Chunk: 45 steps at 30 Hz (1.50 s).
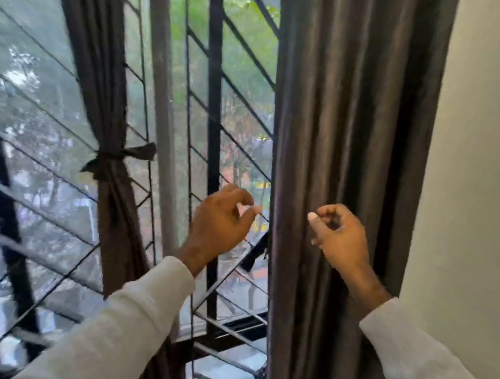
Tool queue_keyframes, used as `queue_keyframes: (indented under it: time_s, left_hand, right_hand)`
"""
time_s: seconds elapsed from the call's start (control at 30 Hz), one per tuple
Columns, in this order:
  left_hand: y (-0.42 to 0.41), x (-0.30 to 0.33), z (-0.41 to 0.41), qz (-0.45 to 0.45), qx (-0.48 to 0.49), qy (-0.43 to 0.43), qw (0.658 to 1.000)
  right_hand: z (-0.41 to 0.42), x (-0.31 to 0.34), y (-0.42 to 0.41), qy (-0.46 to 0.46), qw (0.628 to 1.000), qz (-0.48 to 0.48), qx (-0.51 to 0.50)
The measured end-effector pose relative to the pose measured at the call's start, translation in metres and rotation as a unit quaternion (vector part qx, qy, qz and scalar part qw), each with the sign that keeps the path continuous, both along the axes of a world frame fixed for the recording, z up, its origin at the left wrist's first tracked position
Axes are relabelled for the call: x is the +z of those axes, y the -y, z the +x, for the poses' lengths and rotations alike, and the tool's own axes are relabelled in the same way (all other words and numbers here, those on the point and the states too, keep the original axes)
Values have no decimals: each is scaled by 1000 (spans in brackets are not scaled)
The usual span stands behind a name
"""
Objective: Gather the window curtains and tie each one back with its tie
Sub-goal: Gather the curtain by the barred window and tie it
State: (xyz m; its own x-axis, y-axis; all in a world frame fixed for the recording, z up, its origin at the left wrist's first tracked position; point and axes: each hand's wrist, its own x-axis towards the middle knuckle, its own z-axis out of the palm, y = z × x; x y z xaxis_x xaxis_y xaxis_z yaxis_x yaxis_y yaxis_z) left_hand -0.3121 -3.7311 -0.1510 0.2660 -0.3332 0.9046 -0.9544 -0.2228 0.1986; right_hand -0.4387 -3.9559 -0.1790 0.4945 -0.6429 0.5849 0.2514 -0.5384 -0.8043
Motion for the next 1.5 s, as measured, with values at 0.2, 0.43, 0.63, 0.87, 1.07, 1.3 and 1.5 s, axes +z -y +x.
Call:
queue_keyframes:
  time_s: [0.2,0.43,0.63,0.87,1.07,1.3,1.5]
  left_hand:
    - [68,98,16,-52,35,-49,997]
    - [121,238,11,-103,133,40,985]
    - [162,320,23,-94,240,52,965]
    - [150,403,46,-113,182,18,977]
    - [153,450,51,-134,140,15,981]
    - [153,518,48,-219,59,-36,973]
    - [202,526,25,-188,-4,-29,982]
  right_hand:
    - [8,48,68,13,999,-24,27]
    - [58,150,95,69,991,-115,-18]
    - [110,241,101,64,974,-209,-61]
    - [138,362,110,118,967,-219,-62]
    - [157,442,108,138,887,-357,257]
    - [157,529,146,343,919,-150,127]
    - [151,559,115,282,837,-90,459]
